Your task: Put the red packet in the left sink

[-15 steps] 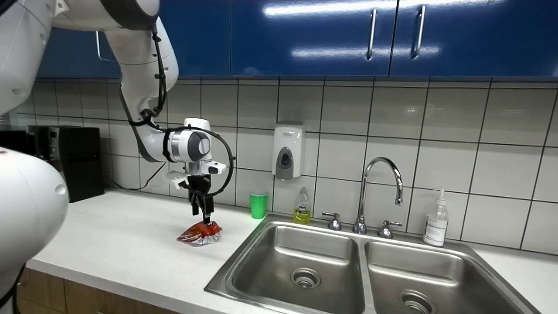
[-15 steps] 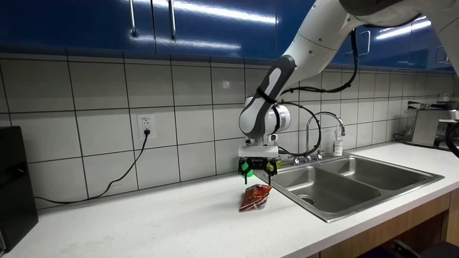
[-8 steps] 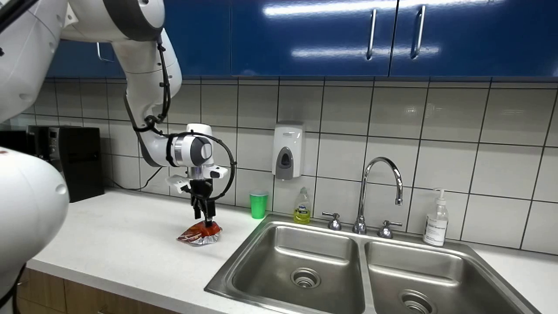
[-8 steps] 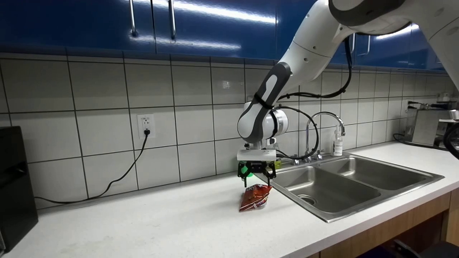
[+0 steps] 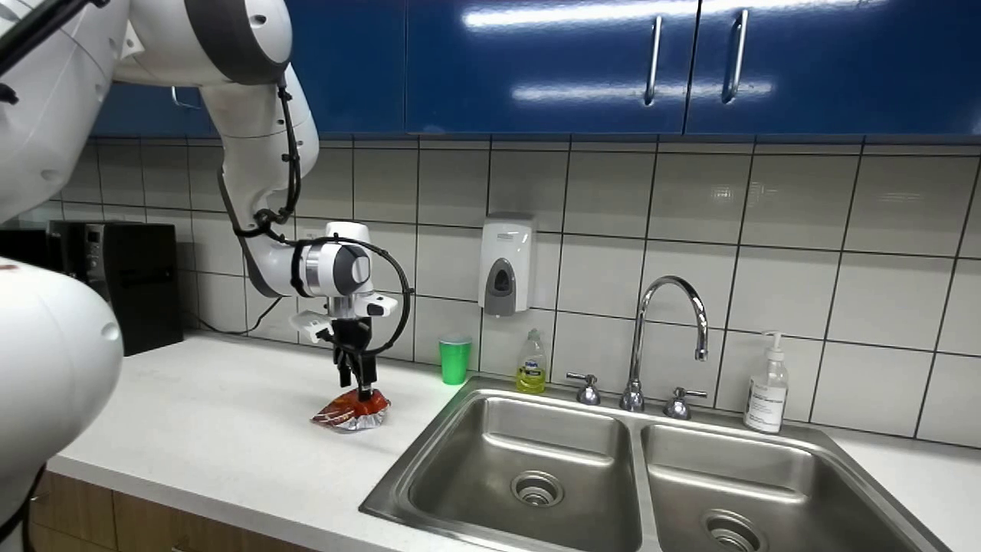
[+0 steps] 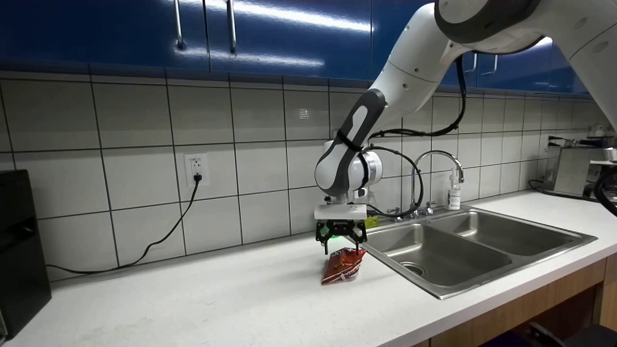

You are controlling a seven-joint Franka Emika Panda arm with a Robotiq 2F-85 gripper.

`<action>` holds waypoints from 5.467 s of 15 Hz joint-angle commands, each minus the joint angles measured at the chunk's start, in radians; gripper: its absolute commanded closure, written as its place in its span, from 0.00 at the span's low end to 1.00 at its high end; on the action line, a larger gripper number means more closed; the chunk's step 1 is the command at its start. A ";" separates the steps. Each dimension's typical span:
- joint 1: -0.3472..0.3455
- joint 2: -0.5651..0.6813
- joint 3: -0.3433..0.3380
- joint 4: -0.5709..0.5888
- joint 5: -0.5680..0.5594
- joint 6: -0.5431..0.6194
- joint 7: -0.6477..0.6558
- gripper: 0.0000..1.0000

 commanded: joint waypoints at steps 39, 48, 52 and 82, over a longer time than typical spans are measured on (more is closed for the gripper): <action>-0.036 -0.151 0.073 -0.029 0.075 -0.057 -0.121 1.00; -0.130 -0.255 0.142 -0.123 0.245 -0.201 -0.571 1.00; -0.163 -0.309 0.121 -0.169 0.233 -0.236 -0.618 1.00; -0.434 -0.278 -0.114 -0.127 0.250 -0.269 -0.833 1.00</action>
